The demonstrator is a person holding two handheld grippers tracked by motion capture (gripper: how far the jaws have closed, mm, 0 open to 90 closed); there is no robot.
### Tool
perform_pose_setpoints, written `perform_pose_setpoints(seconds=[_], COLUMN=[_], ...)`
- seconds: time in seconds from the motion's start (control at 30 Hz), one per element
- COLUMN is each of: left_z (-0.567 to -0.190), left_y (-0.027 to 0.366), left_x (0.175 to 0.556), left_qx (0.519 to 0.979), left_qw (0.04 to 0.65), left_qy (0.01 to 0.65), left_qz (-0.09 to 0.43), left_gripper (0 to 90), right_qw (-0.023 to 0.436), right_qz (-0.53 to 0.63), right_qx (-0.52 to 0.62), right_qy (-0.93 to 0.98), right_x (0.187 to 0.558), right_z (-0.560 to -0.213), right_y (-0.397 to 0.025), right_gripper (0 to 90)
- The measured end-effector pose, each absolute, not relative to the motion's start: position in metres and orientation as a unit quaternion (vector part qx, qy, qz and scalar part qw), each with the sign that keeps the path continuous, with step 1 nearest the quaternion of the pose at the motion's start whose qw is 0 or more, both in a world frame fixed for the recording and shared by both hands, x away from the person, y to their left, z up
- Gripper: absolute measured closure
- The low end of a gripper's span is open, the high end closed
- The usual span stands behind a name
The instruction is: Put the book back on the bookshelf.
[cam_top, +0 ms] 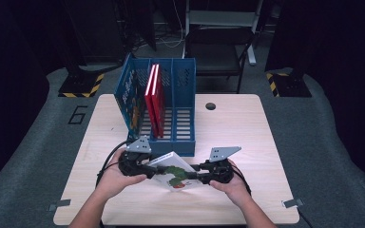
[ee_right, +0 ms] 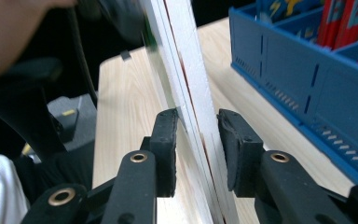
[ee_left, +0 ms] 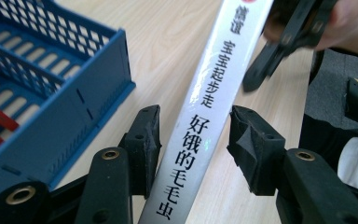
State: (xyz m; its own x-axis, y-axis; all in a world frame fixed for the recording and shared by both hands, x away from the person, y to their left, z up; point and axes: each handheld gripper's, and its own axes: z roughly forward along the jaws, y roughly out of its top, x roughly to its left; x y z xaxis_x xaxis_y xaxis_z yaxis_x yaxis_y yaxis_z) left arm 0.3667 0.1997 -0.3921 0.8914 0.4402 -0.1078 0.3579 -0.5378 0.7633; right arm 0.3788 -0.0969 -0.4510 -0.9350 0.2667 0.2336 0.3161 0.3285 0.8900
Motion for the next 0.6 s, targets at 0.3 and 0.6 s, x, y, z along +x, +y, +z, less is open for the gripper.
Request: perform_pose_setpoints(seconds=[0.3, 0.6], left_z=[-0.423, -0.441], left_y=[0.196, 0.191], left_x=[0.368, 0.37], left_qx=[0.883, 0.882], left_qw=[0.406, 0.403], left_qy=[0.232, 0.241], left_qz=[0.019, 0.019], left_gripper=[53.4, 53.4], right_qw=[0.011, -0.018], right_qz=[-0.568, -0.553], right_qx=[-0.174, -0.165], right_qy=[-0.804, -0.816], right_x=[0.378, 0.375], right_z=[-0.438, -0.433], right_y=[-0.105, -0.104], right_gripper=[70.5, 69.2])
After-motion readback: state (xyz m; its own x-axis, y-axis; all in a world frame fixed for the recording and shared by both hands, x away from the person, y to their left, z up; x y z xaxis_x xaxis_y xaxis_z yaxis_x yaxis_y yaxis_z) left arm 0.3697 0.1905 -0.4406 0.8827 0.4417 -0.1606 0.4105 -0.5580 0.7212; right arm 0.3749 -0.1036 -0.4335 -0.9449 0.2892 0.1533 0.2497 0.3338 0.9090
